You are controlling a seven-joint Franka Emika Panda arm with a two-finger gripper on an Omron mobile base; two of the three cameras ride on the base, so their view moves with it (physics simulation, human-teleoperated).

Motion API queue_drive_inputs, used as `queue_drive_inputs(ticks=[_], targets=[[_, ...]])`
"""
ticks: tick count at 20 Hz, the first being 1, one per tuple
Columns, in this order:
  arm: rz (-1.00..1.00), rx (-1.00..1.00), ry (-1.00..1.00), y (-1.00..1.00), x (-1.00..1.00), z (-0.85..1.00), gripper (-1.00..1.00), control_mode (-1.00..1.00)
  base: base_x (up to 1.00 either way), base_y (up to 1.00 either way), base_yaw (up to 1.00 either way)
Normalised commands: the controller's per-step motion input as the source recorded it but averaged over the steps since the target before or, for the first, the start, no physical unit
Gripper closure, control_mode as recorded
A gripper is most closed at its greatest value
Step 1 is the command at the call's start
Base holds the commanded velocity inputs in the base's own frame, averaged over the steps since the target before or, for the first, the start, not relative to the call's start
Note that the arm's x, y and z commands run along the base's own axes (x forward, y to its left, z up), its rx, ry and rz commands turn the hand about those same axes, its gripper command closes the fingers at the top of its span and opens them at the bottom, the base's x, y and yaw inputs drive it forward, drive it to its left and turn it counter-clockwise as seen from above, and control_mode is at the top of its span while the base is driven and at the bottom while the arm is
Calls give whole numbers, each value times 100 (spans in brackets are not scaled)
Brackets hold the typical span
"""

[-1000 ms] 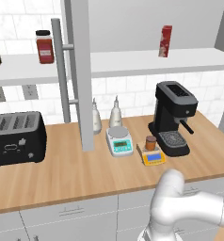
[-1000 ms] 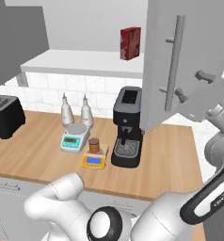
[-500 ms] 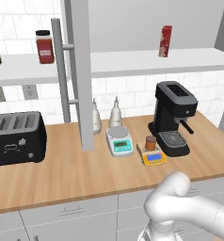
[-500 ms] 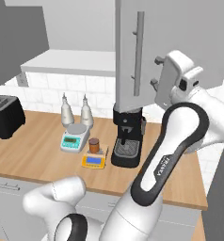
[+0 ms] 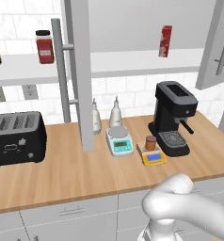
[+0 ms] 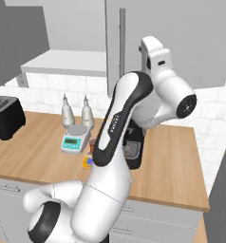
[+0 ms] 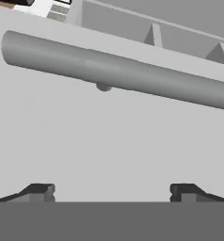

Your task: Pick the jam and place it on the digital scale for weighing, and close the cabinet.

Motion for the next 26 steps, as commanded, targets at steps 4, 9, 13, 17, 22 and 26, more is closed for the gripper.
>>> queue_drive_inputs(ticks=[4, 9, 13, 17, 22, 26], targets=[[-1, 0, 4, 0, 98, 0, -100, -100, 0, 0, 0], [0, 0, 0, -2, 83, 0, -100, -100, 0, 0, 0], [0, 0, 0, -1, 75, -4, -100, -100, 0, 0, 0], [0, 0, 0, 0, 75, -13, -100, -100, 0, 0, 0], [0, 0, -5, 0, 69, -21, -100, -100, 0, 0, 0], [0, -8, -50, 30, -63, -21, -100, -100, 0, 0, 0]])
